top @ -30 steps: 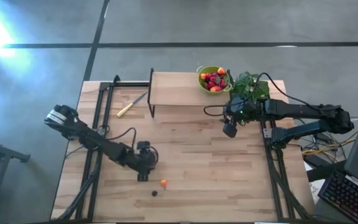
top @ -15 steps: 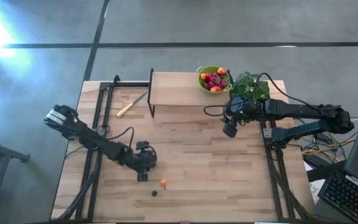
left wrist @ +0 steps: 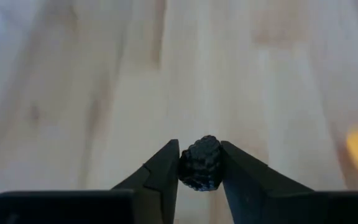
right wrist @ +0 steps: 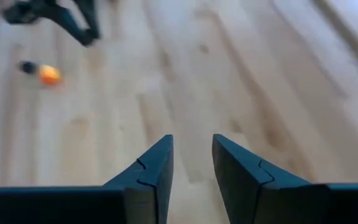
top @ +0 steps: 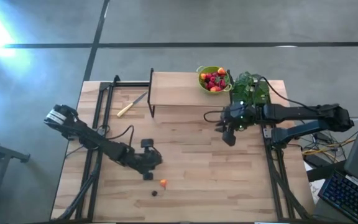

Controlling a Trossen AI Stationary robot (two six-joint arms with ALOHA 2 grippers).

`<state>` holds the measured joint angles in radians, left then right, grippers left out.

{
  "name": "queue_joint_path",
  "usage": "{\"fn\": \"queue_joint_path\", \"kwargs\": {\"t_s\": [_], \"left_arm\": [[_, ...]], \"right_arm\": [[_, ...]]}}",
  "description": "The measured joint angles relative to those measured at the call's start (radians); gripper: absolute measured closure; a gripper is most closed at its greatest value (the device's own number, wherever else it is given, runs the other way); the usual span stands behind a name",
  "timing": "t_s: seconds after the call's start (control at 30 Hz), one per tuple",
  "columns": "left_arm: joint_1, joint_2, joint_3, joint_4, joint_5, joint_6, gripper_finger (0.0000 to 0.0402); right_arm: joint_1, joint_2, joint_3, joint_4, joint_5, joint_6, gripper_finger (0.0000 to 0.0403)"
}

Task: Build produce basket
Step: Put the blackberry into the green basket

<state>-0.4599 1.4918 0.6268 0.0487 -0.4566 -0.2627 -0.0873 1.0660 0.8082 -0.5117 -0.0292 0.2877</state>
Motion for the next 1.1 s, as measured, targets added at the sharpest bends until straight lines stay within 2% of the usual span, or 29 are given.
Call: {"fn": "queue_joint_path", "kwargs": {"t_s": [0.17,0.37,0.6,0.83,0.97,1.1], "left_arm": [[0.000,0.006,0.066,0.178,-0.105,0.279,0.0300],[0.002,0.046,0.121,0.487,-0.149,0.757,0.0297],[0.035,0.135,0.230,0.589,-0.149,1.278,0.0295],[0.055,0.209,0.361,0.600,-0.162,1.362,0.0297],[0.071,0.246,0.401,0.626,-0.163,1.410,0.0298],[0.094,0.268,0.423,0.644,-0.163,1.446,0.0294]], "right_arm": [[0.093,0.000,-0.049,0.163,-0.026,0.048,0.0307],[0.199,0.000,-0.101,0.380,-0.025,0.104,0.0312],[0.275,0.000,-0.147,0.571,-0.023,0.113,0.0289],[0.287,0.000,-0.164,0.598,0.002,0.101,0.0253],[0.286,0.012,-0.173,0.632,0.078,0.090,0.0234],[0.288,0.041,-0.174,0.701,0.083,0.060,0.0217]]}}
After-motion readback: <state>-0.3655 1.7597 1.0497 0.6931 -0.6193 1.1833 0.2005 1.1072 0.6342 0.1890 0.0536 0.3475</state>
